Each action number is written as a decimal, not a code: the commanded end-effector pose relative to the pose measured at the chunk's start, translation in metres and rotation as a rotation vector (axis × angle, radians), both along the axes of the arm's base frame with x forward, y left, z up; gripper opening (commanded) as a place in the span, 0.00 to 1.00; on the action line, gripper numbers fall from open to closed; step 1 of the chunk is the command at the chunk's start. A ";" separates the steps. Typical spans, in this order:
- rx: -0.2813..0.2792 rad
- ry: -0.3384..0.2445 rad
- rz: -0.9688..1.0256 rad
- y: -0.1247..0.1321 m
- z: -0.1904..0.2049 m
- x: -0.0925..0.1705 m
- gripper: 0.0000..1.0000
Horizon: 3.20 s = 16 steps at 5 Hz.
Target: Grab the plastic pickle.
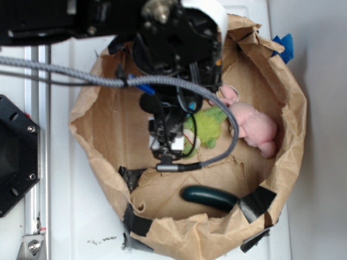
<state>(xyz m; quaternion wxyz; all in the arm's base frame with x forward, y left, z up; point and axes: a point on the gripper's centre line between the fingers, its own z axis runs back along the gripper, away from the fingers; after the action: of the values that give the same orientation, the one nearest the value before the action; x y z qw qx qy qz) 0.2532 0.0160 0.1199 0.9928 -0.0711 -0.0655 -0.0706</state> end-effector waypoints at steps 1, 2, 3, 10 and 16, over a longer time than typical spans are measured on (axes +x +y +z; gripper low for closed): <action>0.072 -0.024 -0.097 -0.032 -0.042 0.011 1.00; 0.056 -0.025 -0.097 -0.037 -0.049 0.020 1.00; -0.037 -0.046 -0.103 -0.054 -0.042 0.027 1.00; -0.110 -0.083 -0.291 -0.101 -0.065 0.018 1.00; -0.100 -0.182 -0.360 -0.069 -0.013 0.025 1.00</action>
<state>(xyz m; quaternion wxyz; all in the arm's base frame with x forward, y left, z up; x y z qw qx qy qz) 0.2728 -0.0482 0.0919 0.9545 -0.1320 -0.1179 -0.2401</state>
